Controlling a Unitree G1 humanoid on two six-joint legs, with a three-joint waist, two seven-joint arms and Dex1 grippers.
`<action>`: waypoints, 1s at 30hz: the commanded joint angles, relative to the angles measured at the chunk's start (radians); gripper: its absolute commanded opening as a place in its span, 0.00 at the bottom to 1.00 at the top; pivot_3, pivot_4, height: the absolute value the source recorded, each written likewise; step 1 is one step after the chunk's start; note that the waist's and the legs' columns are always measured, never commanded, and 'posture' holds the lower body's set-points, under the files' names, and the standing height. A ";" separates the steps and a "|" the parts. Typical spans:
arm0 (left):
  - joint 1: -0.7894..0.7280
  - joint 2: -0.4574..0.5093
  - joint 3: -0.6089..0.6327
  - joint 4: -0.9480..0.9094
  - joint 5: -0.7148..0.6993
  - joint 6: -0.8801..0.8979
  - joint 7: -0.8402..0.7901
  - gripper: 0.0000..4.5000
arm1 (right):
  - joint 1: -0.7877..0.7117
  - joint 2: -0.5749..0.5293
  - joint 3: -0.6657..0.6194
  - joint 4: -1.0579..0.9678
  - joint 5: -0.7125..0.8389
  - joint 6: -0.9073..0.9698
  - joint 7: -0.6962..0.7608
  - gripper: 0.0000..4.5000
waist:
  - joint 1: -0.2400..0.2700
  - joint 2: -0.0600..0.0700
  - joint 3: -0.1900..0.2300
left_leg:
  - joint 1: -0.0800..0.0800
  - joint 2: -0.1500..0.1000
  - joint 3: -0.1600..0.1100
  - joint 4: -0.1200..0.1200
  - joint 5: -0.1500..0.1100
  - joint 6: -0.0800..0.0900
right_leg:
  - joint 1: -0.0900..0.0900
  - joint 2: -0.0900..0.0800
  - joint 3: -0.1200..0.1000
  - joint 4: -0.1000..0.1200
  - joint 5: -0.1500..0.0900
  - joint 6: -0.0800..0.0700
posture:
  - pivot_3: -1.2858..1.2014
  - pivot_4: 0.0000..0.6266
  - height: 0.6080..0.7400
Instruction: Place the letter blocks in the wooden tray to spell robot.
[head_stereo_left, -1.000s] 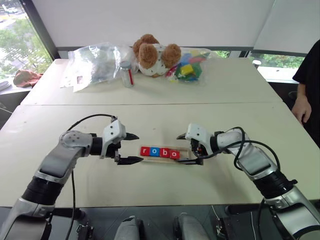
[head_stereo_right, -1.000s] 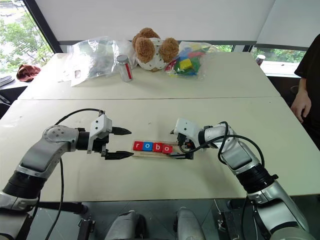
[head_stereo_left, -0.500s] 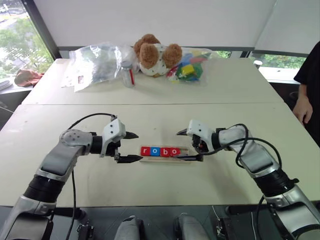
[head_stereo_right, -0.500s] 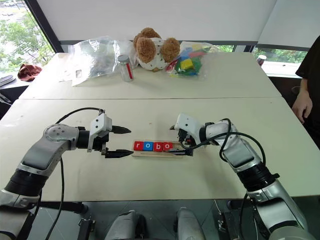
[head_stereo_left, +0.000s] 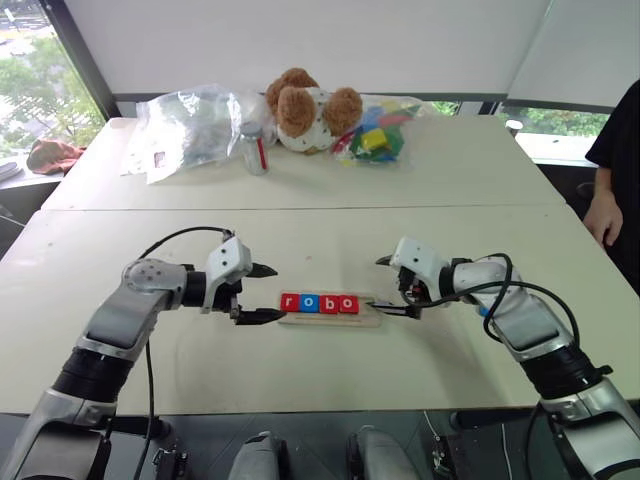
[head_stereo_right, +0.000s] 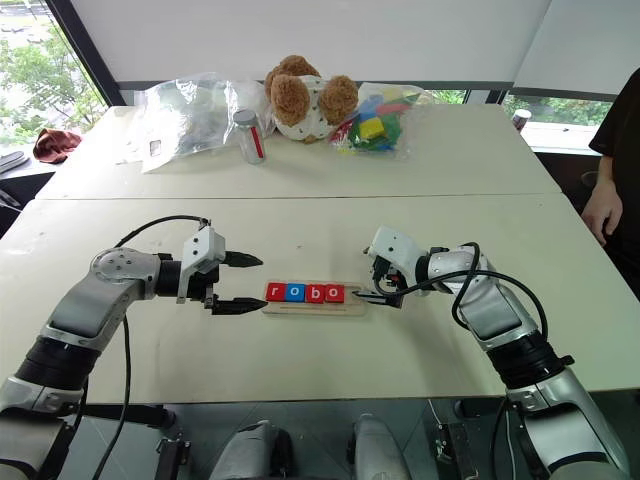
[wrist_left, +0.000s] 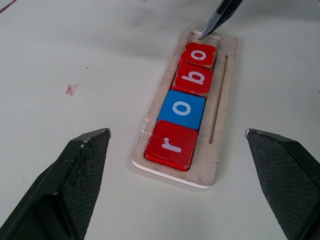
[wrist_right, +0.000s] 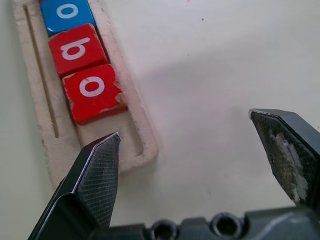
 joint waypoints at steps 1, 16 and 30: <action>-0.013 -0.002 0.012 -0.018 -0.003 -0.010 0.003 1.00 | -0.008 0.020 0.001 -0.014 -0.003 -0.021 -0.008 0.99 | 0.000 0.000 0.000 | 0.000 0.000 0.000 0.000 0.000 0.000 | 0.000 0.000 0.000 0.000 0.000 0.000 | 0.52 0.24 1.00; -0.010 -0.012 0.012 -0.041 -0.014 -0.006 0.010 1.00 | 0.013 0.008 -0.069 -0.097 -0.029 0.069 -0.070 0.99 | 0.003 0.000 0.000 | 0.000 0.000 0.000 0.000 0.000 0.000 | 0.000 0.000 0.000 0.000 0.000 0.000 | 0.52 0.24 1.00; -0.089 -0.102 -0.062 -0.204 -0.103 0.090 -0.023 1.00 | 0.364 0.562 -0.527 -0.805 -0.251 0.896 -0.848 0.99 | -0.003 0.000 -0.002 | 0.000 0.000 -0.001 -0.002 0.006 -0.010 | 0.000 0.001 0.001 0.001 0.000 0.000 | 0.52 0.24 1.00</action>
